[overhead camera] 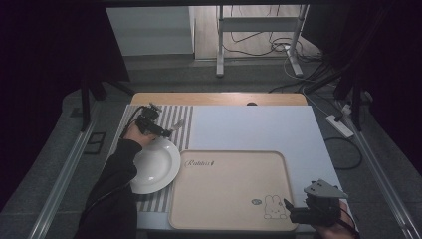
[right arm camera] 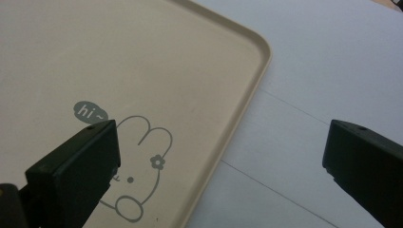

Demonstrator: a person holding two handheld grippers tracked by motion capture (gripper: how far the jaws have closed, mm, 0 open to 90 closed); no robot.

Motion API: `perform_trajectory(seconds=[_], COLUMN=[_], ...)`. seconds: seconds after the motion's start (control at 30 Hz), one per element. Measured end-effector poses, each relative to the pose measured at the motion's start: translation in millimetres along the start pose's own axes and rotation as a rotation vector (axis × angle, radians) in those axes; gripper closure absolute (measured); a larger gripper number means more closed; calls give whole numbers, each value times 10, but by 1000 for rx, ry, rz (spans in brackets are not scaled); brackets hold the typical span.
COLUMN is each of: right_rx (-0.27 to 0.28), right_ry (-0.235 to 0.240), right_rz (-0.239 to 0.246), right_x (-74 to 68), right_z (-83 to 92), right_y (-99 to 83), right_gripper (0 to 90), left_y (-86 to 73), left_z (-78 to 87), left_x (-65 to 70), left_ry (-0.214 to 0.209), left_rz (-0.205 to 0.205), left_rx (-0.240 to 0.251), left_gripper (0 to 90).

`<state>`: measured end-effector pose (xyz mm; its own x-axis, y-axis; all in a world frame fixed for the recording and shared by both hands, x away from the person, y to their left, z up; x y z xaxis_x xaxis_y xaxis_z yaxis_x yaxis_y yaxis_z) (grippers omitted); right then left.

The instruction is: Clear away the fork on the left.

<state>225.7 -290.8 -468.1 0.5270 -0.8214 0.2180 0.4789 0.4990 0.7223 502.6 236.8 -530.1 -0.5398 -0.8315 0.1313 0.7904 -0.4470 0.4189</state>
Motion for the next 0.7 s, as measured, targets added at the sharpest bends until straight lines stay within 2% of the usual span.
perform_trajectory(seconds=[0.17,0.23,0.3,0.43,0.53,0.6,0.7], right_rx=[0,-1,1,1,2,2,1], right_ry=[1,1,0,1,-1,-2,-2], right_rz=[2,3,3,4,6,6,6], right_x=[-4,-5,-6,-6,-11,-12,-12], right_z=[0,-1,1,0,-1,-3,-2], right_y=[1,1,0,0,0,0,1], right_gripper=[0,0,0,0,0,0,0], left_y=[23,20,14,-21,-56,-80,-97], left_z=[-36,-54,-44,15,55,70,82], left_x=[16,34,45,32,7,10,17], left_ry=[31,59,60,52,46,40,26], left_rz=[-20,-41,-53,-70,-76,-91,-82], left_rx=[-34,-57,-52,-17,-7,-7,-11], left_gripper=[23,59,109,311,523,625,821])
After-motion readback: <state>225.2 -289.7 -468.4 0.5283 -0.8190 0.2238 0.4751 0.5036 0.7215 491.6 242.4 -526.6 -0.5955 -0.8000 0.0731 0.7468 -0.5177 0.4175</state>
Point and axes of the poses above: each handheld gripper's, and its own axes: z roughly backward along the jaws, y roughly out of its top, x roughly to its right, the point moved 1 cm from there along -z, roughly forward along the jaws, and after that the axes turned 2 degrees about z, right-handed, at the moved point
